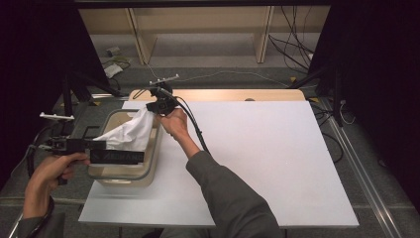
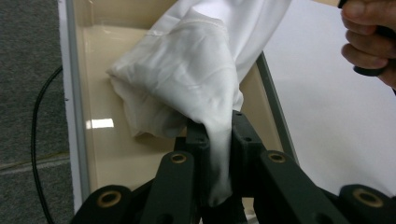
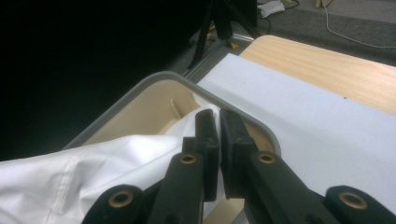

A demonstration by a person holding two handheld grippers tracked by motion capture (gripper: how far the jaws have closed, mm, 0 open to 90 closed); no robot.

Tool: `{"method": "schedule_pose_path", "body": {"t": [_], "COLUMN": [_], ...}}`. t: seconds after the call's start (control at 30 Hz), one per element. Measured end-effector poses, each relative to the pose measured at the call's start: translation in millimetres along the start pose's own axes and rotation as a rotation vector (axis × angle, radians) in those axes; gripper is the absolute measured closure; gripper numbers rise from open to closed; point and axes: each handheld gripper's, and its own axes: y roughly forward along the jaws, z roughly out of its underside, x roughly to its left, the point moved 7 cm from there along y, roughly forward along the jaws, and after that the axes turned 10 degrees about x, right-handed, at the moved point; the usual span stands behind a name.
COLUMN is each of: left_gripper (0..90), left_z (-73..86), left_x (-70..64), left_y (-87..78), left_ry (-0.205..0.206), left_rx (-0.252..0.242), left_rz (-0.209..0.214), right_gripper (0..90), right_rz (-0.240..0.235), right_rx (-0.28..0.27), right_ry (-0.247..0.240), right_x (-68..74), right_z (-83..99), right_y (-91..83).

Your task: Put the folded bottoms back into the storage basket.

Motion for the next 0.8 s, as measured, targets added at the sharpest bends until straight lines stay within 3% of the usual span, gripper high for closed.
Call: {"method": "schedule_pose_path", "body": {"t": [0.8], "left_gripper": [78.9], "left_z": [7.3], "left_x": [7.6], "left_y": [25.7], "left_ry": [-0.003], "left_rx": [0.096], "left_rz": [-0.043], "right_gripper": [86.4], "right_rz": [0.003], "right_rx": [0.030], "right_ry": [0.021], "right_x": [-7.9], "right_z": [11.4], "right_y": [10.5]}}
